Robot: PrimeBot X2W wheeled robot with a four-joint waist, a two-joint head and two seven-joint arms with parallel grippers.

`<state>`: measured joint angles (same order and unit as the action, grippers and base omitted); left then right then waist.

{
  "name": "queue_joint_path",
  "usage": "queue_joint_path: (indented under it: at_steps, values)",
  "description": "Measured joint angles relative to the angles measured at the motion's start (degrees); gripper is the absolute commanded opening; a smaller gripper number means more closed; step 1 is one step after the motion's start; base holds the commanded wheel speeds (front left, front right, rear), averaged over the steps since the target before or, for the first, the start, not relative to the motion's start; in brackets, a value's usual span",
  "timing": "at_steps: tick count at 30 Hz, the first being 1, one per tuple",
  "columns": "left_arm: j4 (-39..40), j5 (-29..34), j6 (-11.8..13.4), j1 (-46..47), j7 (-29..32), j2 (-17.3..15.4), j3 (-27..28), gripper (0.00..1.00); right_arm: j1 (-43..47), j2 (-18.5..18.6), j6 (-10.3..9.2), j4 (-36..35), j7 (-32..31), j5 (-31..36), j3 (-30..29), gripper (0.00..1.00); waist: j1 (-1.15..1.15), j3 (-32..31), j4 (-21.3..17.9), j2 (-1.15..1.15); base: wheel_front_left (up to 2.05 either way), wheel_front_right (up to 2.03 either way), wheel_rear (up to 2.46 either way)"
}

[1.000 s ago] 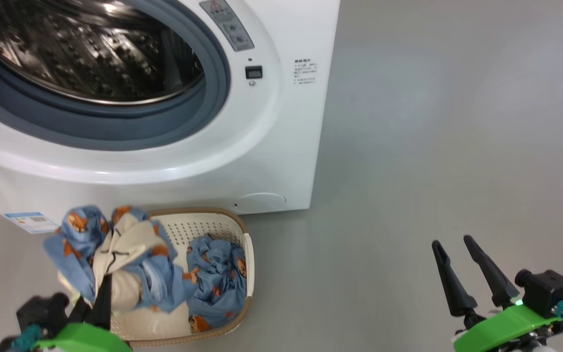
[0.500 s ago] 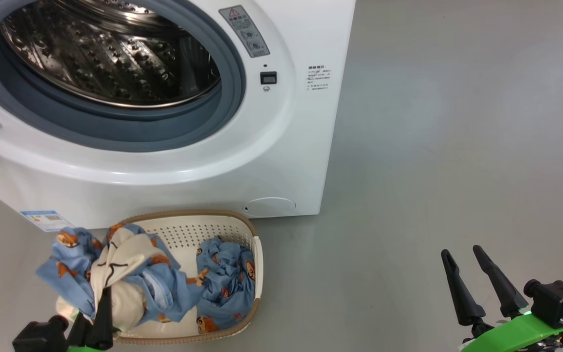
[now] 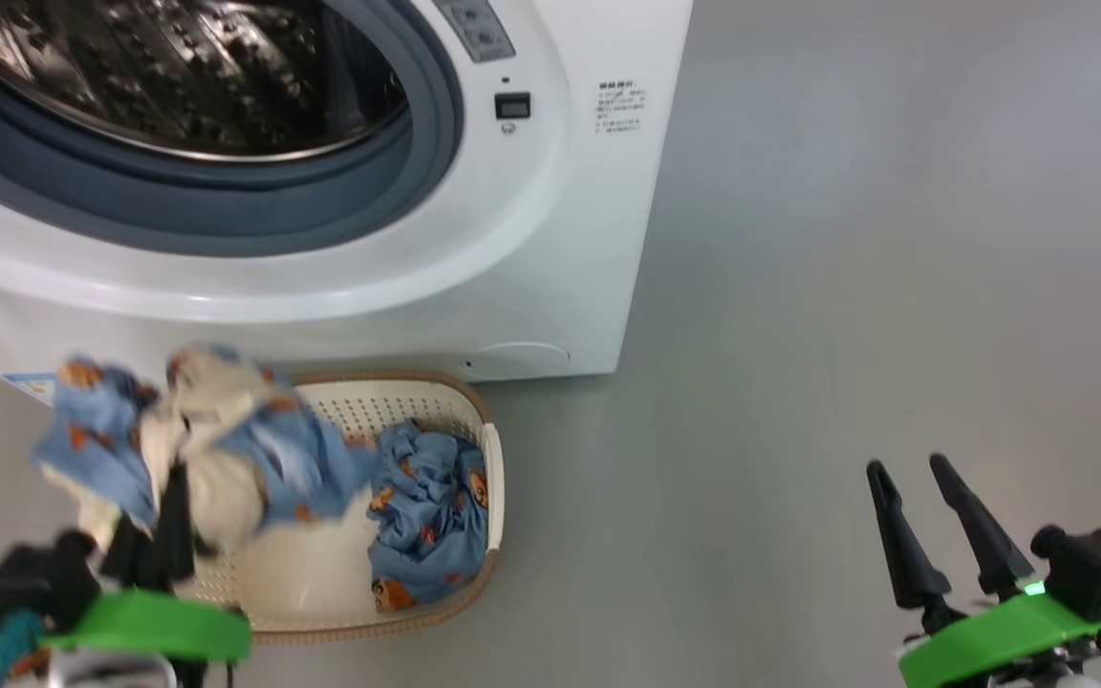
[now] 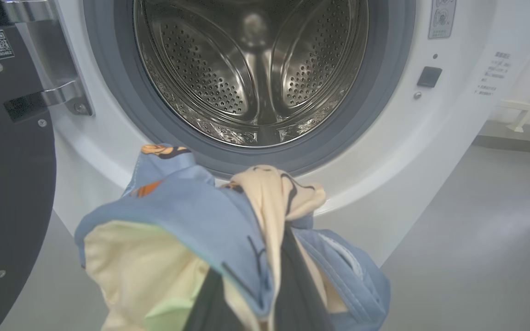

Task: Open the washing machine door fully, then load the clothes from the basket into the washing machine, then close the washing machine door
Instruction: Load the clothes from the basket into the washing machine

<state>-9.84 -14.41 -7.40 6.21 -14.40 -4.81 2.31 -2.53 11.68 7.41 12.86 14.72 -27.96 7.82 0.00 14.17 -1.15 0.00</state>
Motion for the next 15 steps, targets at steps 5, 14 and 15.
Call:
queue_joint_path:
  at_steps: [5,14,15]
  values:
    - [0.5,0.0,0.0,7.5,-0.1,-1.8,0.5,0.0,-2.9,-0.8,0.0,-0.3,0.0,0.0,0.1,1.0,0.0,2.7,-0.5,0.0,0.0,0.0,0.0]
    - [-4.0,1.2,0.0,25.1,-0.3,-7.0,1.8,0.0,-6.8,-2.3,0.0,-0.5,0.0,0.1,0.4,1.0,0.0,7.8,-2.7,0.0,0.0,0.0,0.0]
    - [-5.4,1.5,0.0,27.1,-0.2,-7.6,1.8,0.0,-7.3,-2.6,0.0,-0.6,0.0,0.1,0.5,1.0,0.0,8.4,-3.1,0.0,0.0,0.0,0.0]
